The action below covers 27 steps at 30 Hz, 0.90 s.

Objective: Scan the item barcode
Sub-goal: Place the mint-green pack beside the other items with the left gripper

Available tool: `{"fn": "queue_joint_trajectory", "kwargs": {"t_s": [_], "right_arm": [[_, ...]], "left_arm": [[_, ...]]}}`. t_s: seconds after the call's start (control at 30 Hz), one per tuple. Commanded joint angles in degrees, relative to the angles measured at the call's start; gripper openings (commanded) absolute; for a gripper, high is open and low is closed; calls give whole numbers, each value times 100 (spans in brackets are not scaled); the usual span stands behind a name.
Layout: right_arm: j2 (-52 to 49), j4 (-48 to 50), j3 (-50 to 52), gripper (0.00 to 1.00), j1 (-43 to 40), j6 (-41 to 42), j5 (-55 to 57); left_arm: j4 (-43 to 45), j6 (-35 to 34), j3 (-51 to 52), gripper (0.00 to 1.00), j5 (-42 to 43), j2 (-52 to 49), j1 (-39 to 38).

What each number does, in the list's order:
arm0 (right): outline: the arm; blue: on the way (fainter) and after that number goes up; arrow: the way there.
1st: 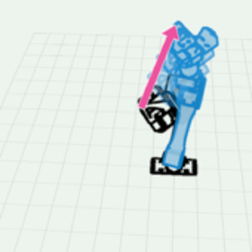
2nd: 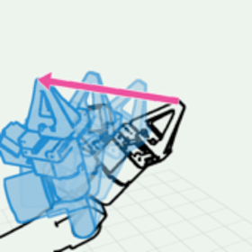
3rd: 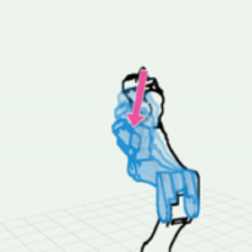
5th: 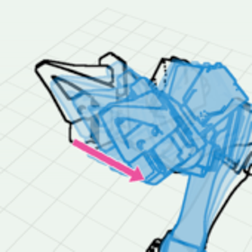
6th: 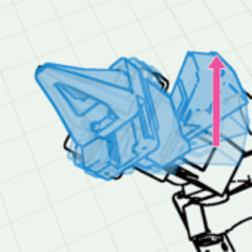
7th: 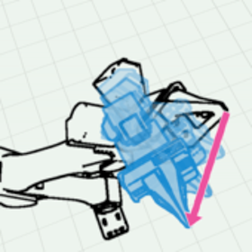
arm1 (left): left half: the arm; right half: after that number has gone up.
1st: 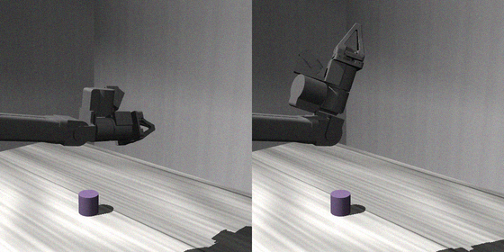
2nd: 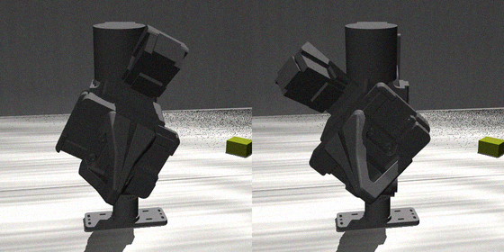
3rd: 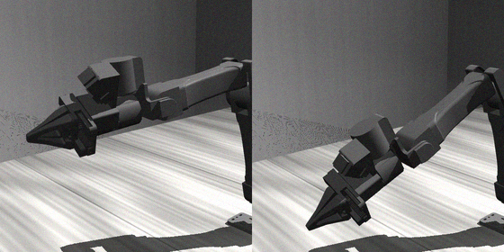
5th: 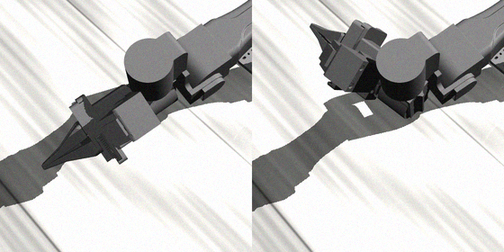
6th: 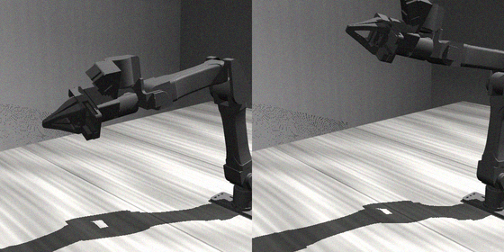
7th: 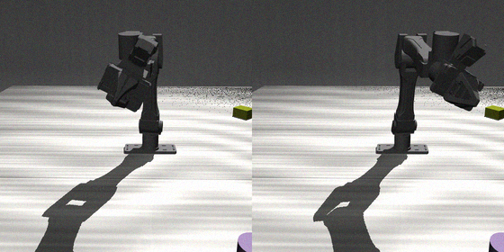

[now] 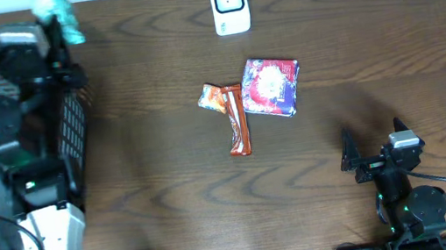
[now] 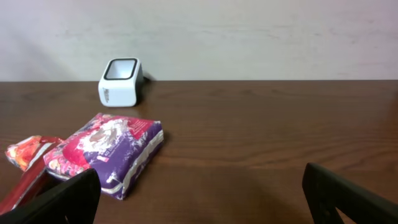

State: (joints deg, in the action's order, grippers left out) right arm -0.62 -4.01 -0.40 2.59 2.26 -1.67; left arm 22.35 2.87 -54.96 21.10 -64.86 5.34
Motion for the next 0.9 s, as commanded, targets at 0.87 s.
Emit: {"fn": "queue_joint_trajectory", "kwargs": {"t_s": [0.87], "right_arm": [[33,-26,9,99,-39,-83,7]], "left_arm": [[-1720,-835,-11,8,-2824,-2977,-3322]]}}
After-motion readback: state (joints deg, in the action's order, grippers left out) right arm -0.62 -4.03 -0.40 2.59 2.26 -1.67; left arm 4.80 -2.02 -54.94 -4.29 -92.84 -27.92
